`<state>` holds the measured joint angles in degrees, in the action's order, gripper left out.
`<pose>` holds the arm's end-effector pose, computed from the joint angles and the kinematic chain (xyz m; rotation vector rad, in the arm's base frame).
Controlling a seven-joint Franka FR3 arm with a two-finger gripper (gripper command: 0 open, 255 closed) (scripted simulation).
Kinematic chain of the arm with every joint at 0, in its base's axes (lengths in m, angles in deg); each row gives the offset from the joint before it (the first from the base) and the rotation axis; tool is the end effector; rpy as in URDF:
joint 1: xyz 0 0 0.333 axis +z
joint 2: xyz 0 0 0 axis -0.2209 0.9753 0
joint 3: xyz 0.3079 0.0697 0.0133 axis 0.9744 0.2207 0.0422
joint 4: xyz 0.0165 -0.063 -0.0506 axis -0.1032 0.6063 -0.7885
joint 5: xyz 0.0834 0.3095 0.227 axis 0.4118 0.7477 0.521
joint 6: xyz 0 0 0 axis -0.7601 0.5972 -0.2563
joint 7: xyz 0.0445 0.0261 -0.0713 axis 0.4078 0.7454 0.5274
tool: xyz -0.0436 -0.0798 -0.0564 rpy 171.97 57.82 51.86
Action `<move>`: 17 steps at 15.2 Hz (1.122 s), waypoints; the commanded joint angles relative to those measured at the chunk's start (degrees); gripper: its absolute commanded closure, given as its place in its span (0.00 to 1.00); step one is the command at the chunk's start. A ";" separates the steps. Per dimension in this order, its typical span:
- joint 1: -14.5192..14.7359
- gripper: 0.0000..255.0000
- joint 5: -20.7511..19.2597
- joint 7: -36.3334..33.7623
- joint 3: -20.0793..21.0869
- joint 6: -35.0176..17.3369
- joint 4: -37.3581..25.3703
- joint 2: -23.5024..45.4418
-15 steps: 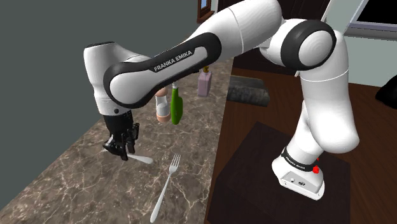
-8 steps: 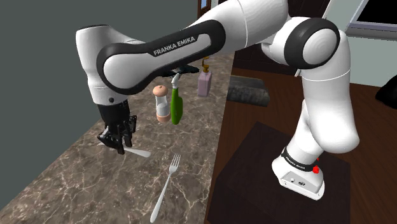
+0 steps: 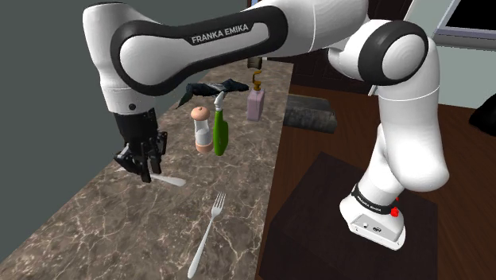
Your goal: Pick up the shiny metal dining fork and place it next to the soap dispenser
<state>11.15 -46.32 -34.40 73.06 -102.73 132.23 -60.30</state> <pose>0.5181 0.4568 0.4603 -2.9061 -0.5134 0.1989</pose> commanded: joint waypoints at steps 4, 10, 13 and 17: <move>0.12 1.00 0.01 -0.48 0.10 3.79 -3.58 -0.27; 0.61 1.00 -0.24 -1.29 0.19 8.64 -9.06 0.29; 0.97 1.00 -0.45 -1.75 0.22 11.24 -12.29 0.87; 1.62 1.00 -0.84 -2.42 0.24 14.99 -17.29 2.06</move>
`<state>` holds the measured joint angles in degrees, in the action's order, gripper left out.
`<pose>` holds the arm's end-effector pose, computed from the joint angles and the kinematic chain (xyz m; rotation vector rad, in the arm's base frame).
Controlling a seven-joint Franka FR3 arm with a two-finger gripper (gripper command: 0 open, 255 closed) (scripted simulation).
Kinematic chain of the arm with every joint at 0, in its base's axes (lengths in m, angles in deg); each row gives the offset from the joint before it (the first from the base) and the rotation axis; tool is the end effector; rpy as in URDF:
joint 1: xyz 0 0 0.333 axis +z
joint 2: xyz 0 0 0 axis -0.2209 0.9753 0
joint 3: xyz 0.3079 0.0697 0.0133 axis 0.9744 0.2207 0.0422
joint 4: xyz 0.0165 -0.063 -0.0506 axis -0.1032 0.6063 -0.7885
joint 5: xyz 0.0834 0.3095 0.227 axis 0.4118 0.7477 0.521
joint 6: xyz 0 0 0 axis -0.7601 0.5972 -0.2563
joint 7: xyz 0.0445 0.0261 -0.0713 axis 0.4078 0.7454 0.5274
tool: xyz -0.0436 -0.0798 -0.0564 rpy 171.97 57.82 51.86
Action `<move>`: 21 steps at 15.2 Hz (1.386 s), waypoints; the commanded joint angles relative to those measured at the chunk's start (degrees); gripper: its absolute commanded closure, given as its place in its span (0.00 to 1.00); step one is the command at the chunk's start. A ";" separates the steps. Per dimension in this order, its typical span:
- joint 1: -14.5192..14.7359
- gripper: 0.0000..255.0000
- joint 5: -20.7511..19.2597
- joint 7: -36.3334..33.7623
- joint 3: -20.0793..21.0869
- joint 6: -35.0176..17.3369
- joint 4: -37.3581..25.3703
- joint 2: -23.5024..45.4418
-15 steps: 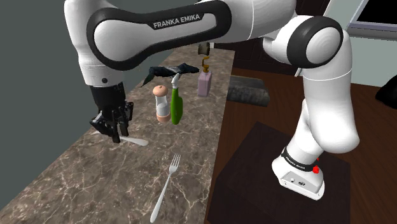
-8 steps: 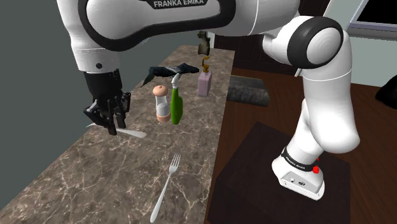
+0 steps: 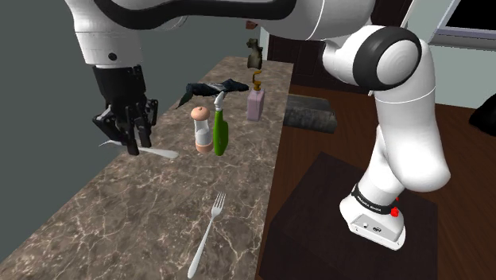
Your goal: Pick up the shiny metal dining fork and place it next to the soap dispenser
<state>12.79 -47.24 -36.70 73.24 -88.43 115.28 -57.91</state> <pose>0.5200 0.4567 0.5504 -2.9057 -0.5132 0.1983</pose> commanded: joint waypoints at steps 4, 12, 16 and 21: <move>0.93 1.00 -0.48 -0.86 0.04 4.92 -6.51 1.52; 1.47 1.00 -1.08 -1.10 -0.02 11.91 -15.59 3.65; -5.79 1.00 2.27 4.11 -0.03 6.81 0.97 -7.01; -12.06 1.00 5.37 11.12 -1.74 4.66 12.78 -15.74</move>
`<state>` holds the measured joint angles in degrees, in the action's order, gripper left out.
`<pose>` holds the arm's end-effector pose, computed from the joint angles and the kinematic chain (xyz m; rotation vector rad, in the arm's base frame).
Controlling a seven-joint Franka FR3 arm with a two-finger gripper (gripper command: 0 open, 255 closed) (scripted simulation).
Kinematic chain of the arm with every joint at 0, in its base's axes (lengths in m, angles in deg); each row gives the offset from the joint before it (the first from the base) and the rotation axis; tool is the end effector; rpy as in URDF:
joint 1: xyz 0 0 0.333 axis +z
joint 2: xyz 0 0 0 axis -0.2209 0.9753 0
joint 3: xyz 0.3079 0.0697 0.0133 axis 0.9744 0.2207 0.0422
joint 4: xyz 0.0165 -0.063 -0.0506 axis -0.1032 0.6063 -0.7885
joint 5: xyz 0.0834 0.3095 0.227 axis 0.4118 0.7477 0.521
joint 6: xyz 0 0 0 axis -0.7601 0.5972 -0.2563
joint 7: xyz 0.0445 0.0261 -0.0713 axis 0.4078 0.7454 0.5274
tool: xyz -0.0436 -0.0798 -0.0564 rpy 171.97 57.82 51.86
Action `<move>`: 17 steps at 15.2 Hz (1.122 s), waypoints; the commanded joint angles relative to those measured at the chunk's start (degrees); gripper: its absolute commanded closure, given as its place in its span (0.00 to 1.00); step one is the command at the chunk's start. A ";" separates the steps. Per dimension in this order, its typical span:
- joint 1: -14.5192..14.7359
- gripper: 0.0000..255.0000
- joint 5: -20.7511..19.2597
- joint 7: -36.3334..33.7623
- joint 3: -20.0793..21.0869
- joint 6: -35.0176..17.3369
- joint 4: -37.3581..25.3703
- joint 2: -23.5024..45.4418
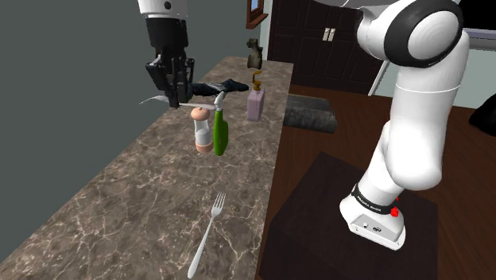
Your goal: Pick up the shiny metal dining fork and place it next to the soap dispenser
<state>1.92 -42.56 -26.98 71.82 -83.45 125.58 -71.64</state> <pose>0.5243 0.3365 0.6115 -2.9067 -0.5123 0.1989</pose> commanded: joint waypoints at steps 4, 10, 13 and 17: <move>-5.18 1.00 2.30 7.15 -2.34 -0.67 8.91 -7.21; -10.18 1.00 3.37 15.72 -6.03 -0.05 15.33 -12.76; -12.41 1.00 3.38 19.94 -8.05 0.55 17.38 -14.63; -15.26 1.00 2.97 25.50 -10.80 1.51 19.03 -16.23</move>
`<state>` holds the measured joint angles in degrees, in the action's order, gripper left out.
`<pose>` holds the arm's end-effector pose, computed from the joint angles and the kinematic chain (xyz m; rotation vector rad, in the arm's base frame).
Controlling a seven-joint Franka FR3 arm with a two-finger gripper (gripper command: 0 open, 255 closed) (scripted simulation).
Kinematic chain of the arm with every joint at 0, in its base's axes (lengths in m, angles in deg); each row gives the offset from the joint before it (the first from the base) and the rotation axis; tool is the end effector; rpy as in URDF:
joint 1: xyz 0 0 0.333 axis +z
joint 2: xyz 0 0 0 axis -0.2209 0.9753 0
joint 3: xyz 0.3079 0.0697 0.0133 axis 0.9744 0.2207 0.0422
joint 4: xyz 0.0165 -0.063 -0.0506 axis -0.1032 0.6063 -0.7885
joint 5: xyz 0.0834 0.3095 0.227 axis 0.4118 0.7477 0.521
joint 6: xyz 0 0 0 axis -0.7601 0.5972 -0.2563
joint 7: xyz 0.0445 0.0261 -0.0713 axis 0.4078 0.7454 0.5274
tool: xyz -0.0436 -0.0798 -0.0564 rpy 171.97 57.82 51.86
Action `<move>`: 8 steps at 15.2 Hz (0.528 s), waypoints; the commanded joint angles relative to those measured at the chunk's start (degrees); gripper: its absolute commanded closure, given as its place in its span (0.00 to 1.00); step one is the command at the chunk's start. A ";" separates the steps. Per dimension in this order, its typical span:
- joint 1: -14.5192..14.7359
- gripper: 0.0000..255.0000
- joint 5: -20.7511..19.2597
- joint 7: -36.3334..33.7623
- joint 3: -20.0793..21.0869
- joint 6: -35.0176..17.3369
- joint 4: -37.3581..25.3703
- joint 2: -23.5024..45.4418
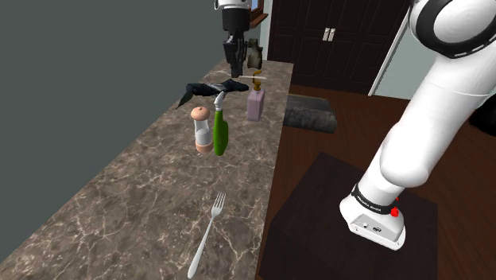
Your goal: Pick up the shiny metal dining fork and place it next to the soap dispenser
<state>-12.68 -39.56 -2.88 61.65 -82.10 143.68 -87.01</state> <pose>0.5317 0.1113 0.6130 -2.9066 -0.5110 0.1992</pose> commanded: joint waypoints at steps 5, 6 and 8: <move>-4.09 1.00 -1.01 8.25 -4.11 1.51 1.36 -1.47; -4.75 1.00 -1.24 9.61 -4.82 1.80 1.24 -1.41; -6.09 1.00 -1.73 12.31 -6.20 2.39 0.77 -1.11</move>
<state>-18.09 -41.10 8.00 56.14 -80.10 144.31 -87.81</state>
